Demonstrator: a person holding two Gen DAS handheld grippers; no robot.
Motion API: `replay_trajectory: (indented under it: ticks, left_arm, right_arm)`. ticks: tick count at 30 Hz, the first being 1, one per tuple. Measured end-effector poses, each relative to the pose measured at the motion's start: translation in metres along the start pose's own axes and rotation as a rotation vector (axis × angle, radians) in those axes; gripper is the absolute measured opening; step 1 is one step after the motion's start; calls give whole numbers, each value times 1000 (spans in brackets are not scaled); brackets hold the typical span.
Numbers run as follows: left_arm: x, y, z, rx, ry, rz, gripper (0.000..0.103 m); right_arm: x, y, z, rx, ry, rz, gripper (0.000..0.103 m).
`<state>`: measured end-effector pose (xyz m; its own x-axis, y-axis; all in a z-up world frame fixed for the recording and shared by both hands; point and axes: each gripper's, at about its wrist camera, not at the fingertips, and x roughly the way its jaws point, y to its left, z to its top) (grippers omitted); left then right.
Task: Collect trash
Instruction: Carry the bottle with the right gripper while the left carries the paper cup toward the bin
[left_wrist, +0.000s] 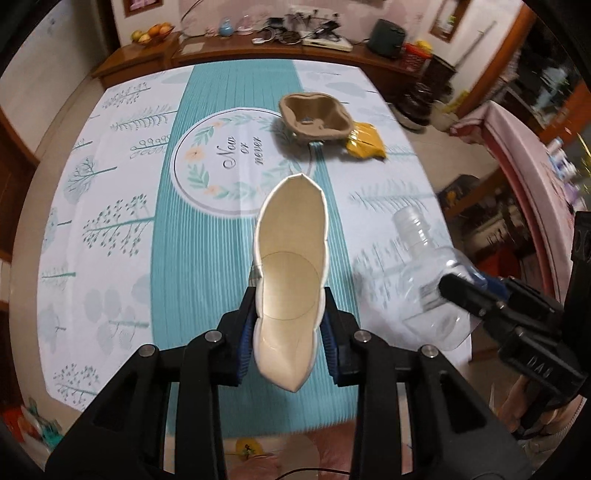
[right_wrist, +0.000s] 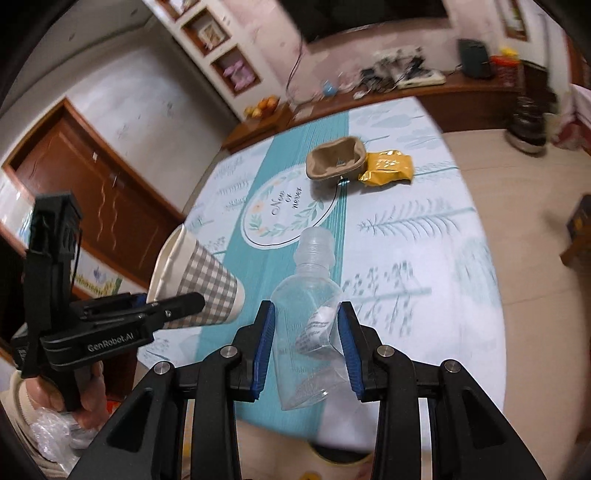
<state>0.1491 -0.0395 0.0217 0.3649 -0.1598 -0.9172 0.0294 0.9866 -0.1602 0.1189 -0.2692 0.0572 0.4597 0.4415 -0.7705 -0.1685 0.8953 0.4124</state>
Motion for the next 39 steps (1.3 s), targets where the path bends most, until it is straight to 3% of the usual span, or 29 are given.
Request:
replay_trajectory:
  ticks: [9,15,20,29,39]
  left_arm:
    - [-67,16,-84,167,-51,-64,28]
    - [-97,24,-148,251,-73,-108,28]
    - [-105,29,-192,282,-60,-123,28]
    - [-80,35,-243,270,8,-109,28]
    - [16,28,-292,275,126,-69,28]
  right_arm:
    - [-75,63,-117,130,-146,-66,34]
    - [-91,96,-187,182,-143,-84,34]
    - [-87,111,-231,206,-85,-104,34]
    - [-52,101,-269,245,-8,-136,34]
    - [51,32,-323,298,93,-192,34]
